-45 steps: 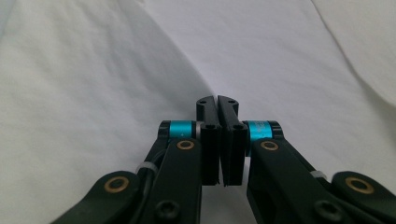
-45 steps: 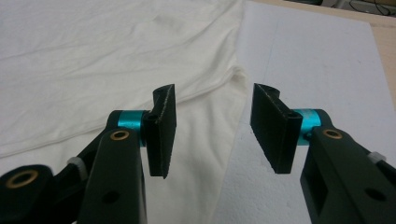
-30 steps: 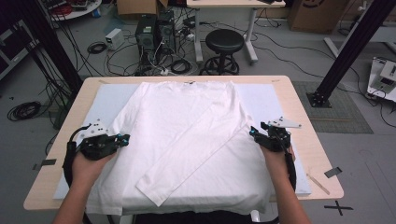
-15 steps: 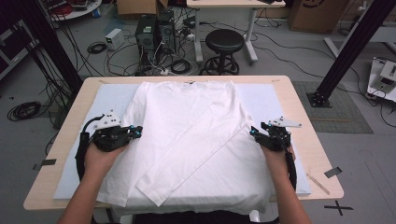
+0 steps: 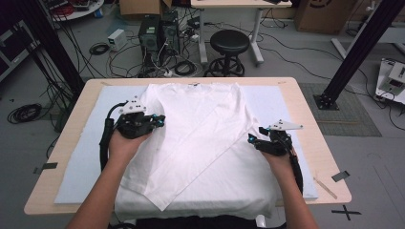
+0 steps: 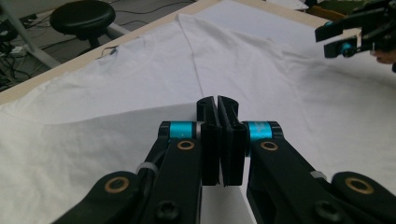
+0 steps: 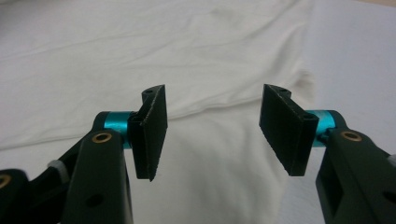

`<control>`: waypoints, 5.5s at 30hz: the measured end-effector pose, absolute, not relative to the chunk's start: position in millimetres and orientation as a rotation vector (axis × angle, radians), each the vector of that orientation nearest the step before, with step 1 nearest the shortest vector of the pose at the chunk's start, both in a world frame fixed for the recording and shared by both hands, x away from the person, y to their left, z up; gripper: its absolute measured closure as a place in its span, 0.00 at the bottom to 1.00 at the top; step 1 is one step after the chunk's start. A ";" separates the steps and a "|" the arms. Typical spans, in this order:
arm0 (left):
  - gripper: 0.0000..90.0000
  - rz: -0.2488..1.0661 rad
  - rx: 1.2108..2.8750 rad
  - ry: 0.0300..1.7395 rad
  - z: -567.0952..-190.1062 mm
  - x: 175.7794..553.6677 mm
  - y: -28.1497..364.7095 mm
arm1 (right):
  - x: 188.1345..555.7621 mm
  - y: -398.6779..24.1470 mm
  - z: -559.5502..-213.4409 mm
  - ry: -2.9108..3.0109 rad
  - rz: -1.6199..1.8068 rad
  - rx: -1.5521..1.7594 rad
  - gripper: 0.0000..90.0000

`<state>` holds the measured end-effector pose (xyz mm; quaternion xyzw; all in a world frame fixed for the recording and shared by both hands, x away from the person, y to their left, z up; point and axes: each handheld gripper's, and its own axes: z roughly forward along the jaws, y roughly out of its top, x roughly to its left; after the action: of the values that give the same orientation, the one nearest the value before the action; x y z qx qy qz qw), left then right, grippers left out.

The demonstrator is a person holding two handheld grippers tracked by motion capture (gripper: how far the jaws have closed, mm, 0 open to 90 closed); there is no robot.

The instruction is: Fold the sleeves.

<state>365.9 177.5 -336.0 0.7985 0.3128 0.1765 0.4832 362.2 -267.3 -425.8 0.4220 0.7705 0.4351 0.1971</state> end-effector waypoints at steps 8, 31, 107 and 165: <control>0.91 0.385 1.930 0.772 -342.8 381.3 154.9 | 362.8 -258.0 -429.0 2.261 1.246 1.110 0.43; 0.68 0.305 2.189 0.735 -446.4 335.4 181.6 | 359.7 -251.2 -430.5 2.288 1.230 1.083 0.42; 0.46 0.380 1.902 0.808 -416.1 326.3 245.7 | 334.8 -120.6 -445.5 2.664 1.109 0.673 0.86; 0.41 0.381 1.881 0.850 -421.4 328.0 249.9 | 307.2 -162.0 -402.6 2.584 1.222 0.527 0.97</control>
<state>328.0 249.9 -421.4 0.7772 0.3511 0.1572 0.4980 307.2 -162.0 -402.6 0.1801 0.8828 0.4177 0.1172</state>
